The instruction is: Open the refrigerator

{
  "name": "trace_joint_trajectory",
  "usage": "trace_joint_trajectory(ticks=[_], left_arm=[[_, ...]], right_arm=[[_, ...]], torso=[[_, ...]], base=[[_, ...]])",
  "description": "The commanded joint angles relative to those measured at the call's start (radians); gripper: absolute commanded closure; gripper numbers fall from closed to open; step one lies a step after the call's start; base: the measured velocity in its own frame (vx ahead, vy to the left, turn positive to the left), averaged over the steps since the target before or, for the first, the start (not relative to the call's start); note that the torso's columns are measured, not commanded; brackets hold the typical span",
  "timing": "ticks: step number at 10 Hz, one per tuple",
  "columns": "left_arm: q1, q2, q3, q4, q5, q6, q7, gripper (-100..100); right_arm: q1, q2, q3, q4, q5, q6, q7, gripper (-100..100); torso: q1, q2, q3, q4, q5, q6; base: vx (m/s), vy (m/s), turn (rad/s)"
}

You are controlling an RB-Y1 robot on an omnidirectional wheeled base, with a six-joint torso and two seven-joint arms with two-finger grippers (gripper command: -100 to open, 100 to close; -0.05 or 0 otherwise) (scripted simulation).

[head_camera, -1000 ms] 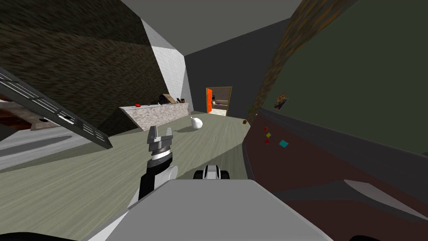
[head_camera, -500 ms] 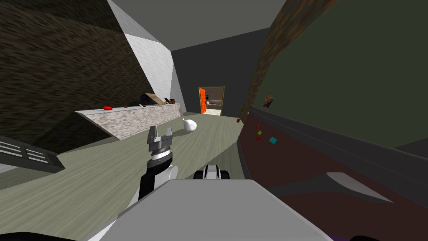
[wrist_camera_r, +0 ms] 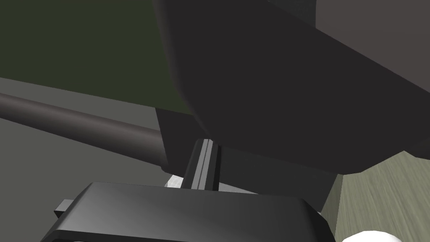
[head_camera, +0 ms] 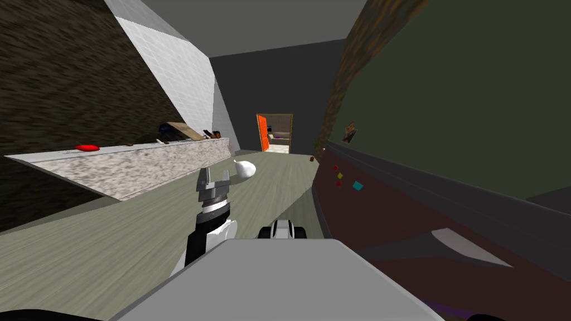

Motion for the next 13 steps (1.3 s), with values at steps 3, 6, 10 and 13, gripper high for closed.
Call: trace_joint_trajectory(ticks=[3,6,10,13], left_arm=[[0.000,0.000,0.000,0.000,0.000,0.000,0.000,0],[0.000,0.000,0.000,0.000,0.000,0.000,0.000,0],[0.000,0.000,0.000,0.000,0.000,0.000,0.000,0],[0.000,0.000,0.000,0.000,0.000,0.000,0.000,0]], right_arm=[[0.003,0.003,0.006,0.006,-0.007,-0.070,-0.007,100],[0.044,-0.001,-0.052,-0.016,-0.046,-0.057,-0.022,-100],[0.051,-0.006,-0.061,-0.025,-0.055,-0.044,-0.030,100],[0.060,0.020,-0.073,-0.022,-0.054,-0.016,-0.025,100]], torso=[[0.001,0.002,0.002,0.001,0.000,0.002],[0.006,0.000,0.000,0.000,0.003,0.001],[-0.003,0.001,0.000,0.000,-0.001,0.001],[0.006,-0.009,-0.005,-0.004,0.000,-0.001]], base=[[0.067,-0.007,-0.100],[0.038,0.072,-0.032],[0.039,0.015,-0.003],[0.142,0.185,-0.055]])
